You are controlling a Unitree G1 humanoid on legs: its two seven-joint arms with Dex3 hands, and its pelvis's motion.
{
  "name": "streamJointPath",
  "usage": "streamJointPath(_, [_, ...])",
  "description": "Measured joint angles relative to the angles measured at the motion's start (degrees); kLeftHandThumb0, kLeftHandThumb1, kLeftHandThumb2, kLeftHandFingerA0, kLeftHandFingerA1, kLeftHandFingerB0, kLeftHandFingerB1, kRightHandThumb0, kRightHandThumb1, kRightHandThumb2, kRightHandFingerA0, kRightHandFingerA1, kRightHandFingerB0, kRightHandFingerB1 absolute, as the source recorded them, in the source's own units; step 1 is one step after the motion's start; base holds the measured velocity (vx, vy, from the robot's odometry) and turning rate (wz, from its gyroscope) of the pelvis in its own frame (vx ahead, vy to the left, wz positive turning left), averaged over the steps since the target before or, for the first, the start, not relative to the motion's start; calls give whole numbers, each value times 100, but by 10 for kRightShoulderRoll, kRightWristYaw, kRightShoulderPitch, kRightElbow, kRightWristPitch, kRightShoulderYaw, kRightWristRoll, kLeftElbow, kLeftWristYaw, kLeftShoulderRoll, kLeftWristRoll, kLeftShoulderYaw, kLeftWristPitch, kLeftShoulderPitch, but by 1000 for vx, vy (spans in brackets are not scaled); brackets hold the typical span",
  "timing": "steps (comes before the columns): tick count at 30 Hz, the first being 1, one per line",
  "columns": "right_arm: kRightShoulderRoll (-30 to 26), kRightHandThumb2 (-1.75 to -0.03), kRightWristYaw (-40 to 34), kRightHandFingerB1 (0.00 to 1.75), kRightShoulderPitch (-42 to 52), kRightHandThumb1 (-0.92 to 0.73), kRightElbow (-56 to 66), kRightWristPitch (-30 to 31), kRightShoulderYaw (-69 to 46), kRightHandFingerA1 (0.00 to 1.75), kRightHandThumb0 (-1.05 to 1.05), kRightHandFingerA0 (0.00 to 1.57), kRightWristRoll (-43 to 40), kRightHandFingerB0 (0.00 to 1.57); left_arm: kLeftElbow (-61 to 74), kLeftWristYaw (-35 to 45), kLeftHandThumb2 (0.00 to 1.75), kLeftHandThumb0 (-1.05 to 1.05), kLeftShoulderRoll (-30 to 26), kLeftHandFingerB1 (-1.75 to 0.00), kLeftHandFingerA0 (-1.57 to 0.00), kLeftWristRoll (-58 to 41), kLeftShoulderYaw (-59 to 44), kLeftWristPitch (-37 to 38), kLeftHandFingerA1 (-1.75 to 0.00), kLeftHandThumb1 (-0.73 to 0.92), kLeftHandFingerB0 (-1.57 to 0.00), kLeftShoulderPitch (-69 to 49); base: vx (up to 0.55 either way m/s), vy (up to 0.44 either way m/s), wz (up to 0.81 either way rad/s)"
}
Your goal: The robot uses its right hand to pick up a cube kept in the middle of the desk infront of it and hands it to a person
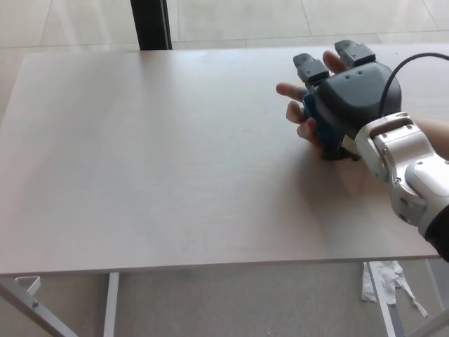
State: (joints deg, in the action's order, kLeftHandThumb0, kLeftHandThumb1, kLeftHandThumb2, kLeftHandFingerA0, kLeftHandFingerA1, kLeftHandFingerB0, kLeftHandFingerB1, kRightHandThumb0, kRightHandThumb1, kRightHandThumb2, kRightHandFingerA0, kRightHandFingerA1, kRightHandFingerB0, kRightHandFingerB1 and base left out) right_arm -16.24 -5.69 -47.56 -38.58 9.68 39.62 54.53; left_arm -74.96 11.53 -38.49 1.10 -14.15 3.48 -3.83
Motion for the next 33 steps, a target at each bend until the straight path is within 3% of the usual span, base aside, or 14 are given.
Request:
streamJointPath(2, [-6,-71,19,0,0,-31,33,4,-3,0,-94,0,0,0,0,0,73,-83,0,-41,-58,0,0,0,-65,92,-50,-1,0,0,0])
streamJointPath(5, [-20,-92,38,11,4,-51,89,7,-19,23,-89,0,-1,0,0,0,71,-83,1,-41,-60,0,-1,0,-66,92,-51,-2,0,0,0])
streamJointPath(8, [-34,-76,56,1,9,-41,148,10,-36,0,-99,0,-2,0,0,1,72,-83,1,-41,-60,0,-1,0,-71,92,-51,-2,0,0,0])
streamJointPath(9, [-40,-78,61,3,13,-39,168,10,-43,1,-101,0,-2,1,0,1,114,-80,1,-54,-51,0,-1,0,-68,74,-44,-2,0,0,0])
streamJointPath(10, [-45,-96,64,0,18,-57,186,10,-49,9,-101,0,-3,0,0,1,93,-91,2,-47,-51,0,-1,0,-67,75,-45,-2,0,0,0])
streamJointPath(13, [-65,-92,75,1,44,-56,248,10,-79,11,-99,0,-7,0,0,1,114,-83,2,-53,-52,0,-1,0,-85,75,-41,-3,0,0,0])
streamJointPath(14, [-70,-89,78,4,53,-52,265,10,-89,17,-93,0,-8,0,0,1,72,-84,2,-41,-48,0,-1,0,-67,92,-45,-3,0,0,0])
streamJointPath(17, [-88,-64,86,25,93,-55,325,9,-128,12,-81,0,-15,0,0,1,72,-82,3,-41,-51,0,-1,0,-56,92,-48,-3,0,0,0])
streamJointPath(19, [-95,-90,91,17,120,-49,358,9,-155,23,-84,0,-20,11,-1,1,71,-82,3,-40,-53,0,-1,0,-57,92,-47,-4,0,0,0])
streamJointPath(20, [-99,-58,94,29,134,-58,373,9,-168,37,-71,18,-23,23,-1,1,92,-87,3,-47,-52,0,-1,0,-62,76,-43,-4,0,0,0])
streamJointPath(25, [-104,-60,105,35,221,-60,455,6,-255,42,-65,58,-43,48,-1,1,72,-84,3,-41,-52,0,-1,0,-56,92,-49,-6,0,0,0])
streamJointPath(26, [-104,-85,107,49,241,-46,470,5,-274,55,-65,57,-47,44,-1,1,72,-85,3,-40,-47,0,-1,0,-55,92,-48,-6,0,0,0])
streamJointPath(27, [-104,-58,107,37,257,-56,479,4,-289,47,-63,75,-52,57,-1,1,72,-85,3,-40,-47,0,-1,0,-56,92,-48,-6,0,0,0])
streamJointPath(33, [-97,-57,111,48,373,-52,527,-9,-392,71,-50,110,-82,80,-1,1,73,-84,3,-41,-46,0,-1,0,-58,92,-45,-10,0,0,0])
